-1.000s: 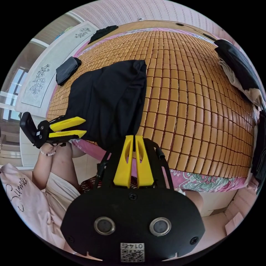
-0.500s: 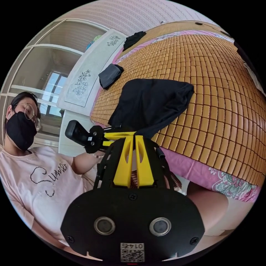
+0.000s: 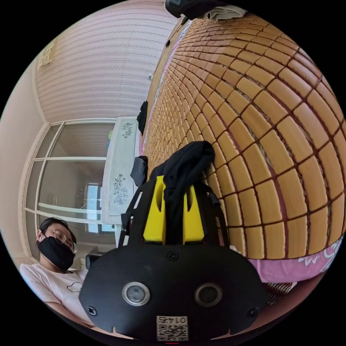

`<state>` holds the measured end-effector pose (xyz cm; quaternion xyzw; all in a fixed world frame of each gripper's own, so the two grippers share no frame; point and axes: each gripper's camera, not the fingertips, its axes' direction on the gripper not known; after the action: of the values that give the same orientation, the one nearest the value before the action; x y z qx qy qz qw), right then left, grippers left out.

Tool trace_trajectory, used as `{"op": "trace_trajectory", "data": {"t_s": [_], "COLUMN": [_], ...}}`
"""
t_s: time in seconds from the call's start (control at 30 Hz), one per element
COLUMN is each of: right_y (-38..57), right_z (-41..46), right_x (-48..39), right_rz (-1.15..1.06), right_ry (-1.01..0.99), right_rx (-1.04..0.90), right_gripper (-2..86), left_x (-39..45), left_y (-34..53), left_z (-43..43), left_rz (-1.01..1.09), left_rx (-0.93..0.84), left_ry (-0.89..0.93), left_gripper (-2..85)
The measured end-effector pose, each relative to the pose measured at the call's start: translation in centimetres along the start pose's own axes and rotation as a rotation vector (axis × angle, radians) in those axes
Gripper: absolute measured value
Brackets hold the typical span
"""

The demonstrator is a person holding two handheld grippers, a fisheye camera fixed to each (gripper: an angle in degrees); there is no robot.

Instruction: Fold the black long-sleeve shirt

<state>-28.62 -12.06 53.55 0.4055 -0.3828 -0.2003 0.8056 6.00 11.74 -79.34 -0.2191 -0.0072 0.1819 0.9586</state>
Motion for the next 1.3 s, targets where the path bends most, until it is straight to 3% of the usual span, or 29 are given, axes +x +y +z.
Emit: {"op": "trace_trajectory", "data": {"t_s": [0.1, 0.2, 0.33, 0.4, 0.53, 0.63, 0.73, 0.83, 0.93, 1.1, 1.27, 1.3], "right_y": [-0.8, -1.5, -1.1, -0.5, 0.6, 0.9, 1.5, 2.2, 2.4, 1.9, 1.2, 1.0], "right_z": [-2.2, -3.4, 1.8, 6.0, 15.7, 18.9, 18.8, 18.2, 19.1, 25.9, 29.4, 29.2], "right_x": [-3.6, -9.6, -18.0, -19.7, -19.4, -18.6, -19.4, -20.9, -21.9, -20.9, -20.4, -20.5], "right_rz": [-0.129, -0.308, -0.554, -0.616, -0.642, -0.633, -0.676, -0.788, -0.87, -0.906, -0.871, -0.859], "right_ry": [0.005, 0.131, 0.467, 0.489, 0.42, 0.391, 0.381, 0.486, 0.6, 0.737, 0.779, 0.764], "right_rx": [0.014, -0.028, -0.202, -0.291, -0.466, -0.527, -0.525, -0.476, -0.432, -0.524, -0.607, -0.611], "right_gripper": [5.8, 5.7, 7.9, 11.4, 16.2, 14.8, 10.3, 3.4, 0.8, -0.1, -0.2, -0.1], "left_x": [-0.6, -1.8, -5.1, -7.1, -11.9, -14.6, -16.9, -18.0, -18.6, -19.6, -22.9, -23.0], "left_y": [-0.1, -0.6, 0.5, 2.2, 7.5, 11.9, 14.7, 15.5, 15.0, 13.2, 12.6, 12.8], "left_z": [-1.0, -3.0, -6.1, -7.1, -8.6, -8.8, -7.9, -7.9, -8.3, -7.1, 2.2, 2.2], "left_rz": [-0.035, -0.106, -0.275, -0.367, -0.623, -0.793, -0.895, -0.898, -0.875, -0.807, -0.81, -0.817], "left_rx": [0.051, 0.152, 0.287, 0.297, 0.173, 0.059, -0.07, -0.104, -0.149, -0.017, -0.25, -0.223], "left_ry": [-0.052, -0.063, -0.018, 0.002, -0.064, -0.152, -0.087, -0.059, -0.144, -0.165, -0.181, -0.176], "left_gripper": [0.4, 0.6, 0.9, 1.3, 1.9, 1.6, 0.4, -0.3, -0.4, -0.7, -0.9, -1.0]}}
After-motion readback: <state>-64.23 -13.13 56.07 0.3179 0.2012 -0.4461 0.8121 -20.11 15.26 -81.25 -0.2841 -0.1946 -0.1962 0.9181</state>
